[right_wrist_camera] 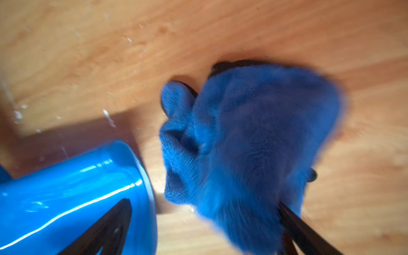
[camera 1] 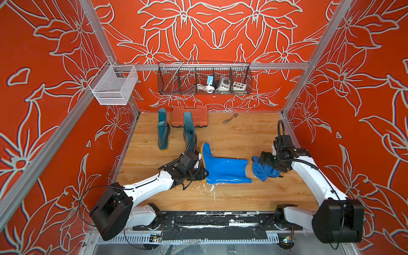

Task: Wipe the rubber boots with a cloth
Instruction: Place the cleaning item at the center of the board, then move the rubber boot to the center of the board.

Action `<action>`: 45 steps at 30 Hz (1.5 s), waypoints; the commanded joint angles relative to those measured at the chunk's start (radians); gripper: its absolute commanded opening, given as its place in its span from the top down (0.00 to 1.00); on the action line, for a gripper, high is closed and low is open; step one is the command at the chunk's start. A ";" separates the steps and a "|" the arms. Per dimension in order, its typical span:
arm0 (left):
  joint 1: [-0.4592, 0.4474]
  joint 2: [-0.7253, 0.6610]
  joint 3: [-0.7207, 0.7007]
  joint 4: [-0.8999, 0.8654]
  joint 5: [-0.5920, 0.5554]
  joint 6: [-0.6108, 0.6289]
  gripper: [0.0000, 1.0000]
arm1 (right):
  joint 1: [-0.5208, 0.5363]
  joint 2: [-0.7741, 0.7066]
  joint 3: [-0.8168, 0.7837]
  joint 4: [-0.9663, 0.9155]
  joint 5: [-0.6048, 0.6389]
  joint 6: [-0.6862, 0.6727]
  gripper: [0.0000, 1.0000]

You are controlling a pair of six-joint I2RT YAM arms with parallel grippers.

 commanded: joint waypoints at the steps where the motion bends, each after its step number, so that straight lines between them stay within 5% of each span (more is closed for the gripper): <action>1: -0.001 -0.020 0.050 0.104 -0.007 0.012 0.98 | -0.003 -0.064 0.087 -0.130 0.142 -0.041 0.01; 4: -0.001 -0.024 0.052 0.099 -0.024 0.026 0.91 | -0.003 -0.098 0.136 -0.184 0.164 -0.055 0.01; 8: -0.001 -0.017 0.055 0.088 -0.030 0.038 0.55 | 0.027 -0.133 0.117 -0.205 -0.044 0.001 0.01; 10: -0.001 -0.021 0.057 0.073 -0.028 0.044 0.47 | 0.095 -0.170 0.060 -0.189 -0.115 0.069 0.02; 16: -0.001 -0.078 0.046 0.020 -0.042 0.078 0.45 | 0.327 -0.299 -0.191 -0.050 -0.212 0.340 0.12; 22: -0.002 -0.103 0.031 -0.003 -0.030 0.098 0.45 | 0.330 -0.336 -0.378 0.142 -0.242 0.474 0.10; 30: -0.010 -0.117 -0.003 0.002 -0.031 0.091 0.45 | 0.319 -0.112 -0.429 0.411 -0.287 0.518 0.06; 33: -0.012 -0.117 -0.008 -0.005 -0.034 0.090 0.45 | 0.300 -0.017 -0.416 0.477 -0.298 0.505 0.23; 37: -0.013 -0.134 -0.009 -0.026 -0.048 0.097 0.45 | 0.275 0.021 -0.347 0.472 -0.253 0.453 0.96; 45: -0.013 -0.183 -0.010 -0.051 -0.077 0.112 0.45 | 0.237 0.027 0.039 0.345 -0.032 0.178 1.00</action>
